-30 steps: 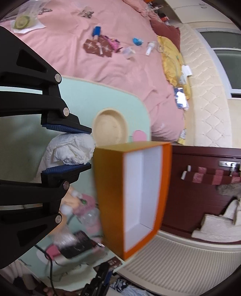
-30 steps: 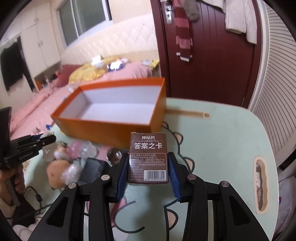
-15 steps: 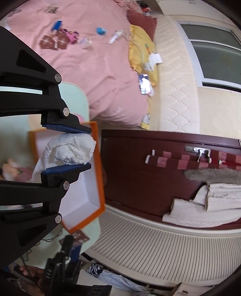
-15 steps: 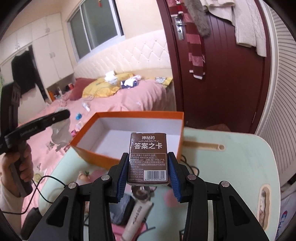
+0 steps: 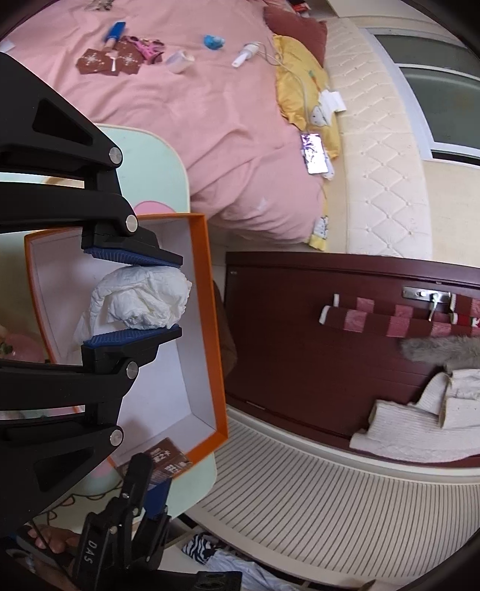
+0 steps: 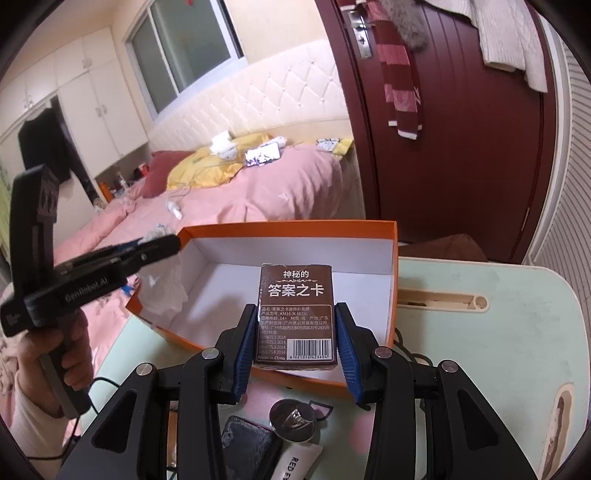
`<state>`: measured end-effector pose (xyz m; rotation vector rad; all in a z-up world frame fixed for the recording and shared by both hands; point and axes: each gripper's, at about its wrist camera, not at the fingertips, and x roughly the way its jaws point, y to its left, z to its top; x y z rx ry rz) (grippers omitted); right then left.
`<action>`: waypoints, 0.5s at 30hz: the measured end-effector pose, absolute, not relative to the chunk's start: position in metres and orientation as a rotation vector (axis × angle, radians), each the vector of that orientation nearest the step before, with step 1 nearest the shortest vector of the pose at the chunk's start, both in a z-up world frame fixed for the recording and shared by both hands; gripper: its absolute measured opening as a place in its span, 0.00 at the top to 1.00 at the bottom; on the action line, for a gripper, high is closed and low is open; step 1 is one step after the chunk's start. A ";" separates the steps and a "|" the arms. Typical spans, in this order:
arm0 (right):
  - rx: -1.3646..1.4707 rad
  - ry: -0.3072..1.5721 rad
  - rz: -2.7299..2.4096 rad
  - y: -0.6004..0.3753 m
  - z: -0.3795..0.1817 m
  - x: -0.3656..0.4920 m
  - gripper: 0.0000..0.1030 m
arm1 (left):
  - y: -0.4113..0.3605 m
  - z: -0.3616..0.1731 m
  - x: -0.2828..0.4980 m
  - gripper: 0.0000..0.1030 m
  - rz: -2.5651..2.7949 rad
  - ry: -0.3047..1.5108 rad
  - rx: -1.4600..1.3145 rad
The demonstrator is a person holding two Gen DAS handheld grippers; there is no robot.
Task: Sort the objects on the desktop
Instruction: 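Put the tissue in the box with left tool while right tool drops the card box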
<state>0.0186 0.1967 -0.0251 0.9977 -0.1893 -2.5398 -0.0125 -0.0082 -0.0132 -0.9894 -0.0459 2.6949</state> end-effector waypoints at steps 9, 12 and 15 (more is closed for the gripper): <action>1.033 -0.179 -2.524 0.192 -0.034 0.012 0.61 | -0.006 -0.027 -0.020 0.69 2.681 -0.039 -1.034; 1.033 -0.169 -2.524 0.190 -0.035 0.013 0.61 | -0.005 -0.031 -0.021 0.69 2.674 -0.034 -1.046; 1.034 -0.157 -2.527 0.189 -0.036 0.013 0.61 | -0.004 -0.033 -0.021 0.69 2.669 -0.031 -1.053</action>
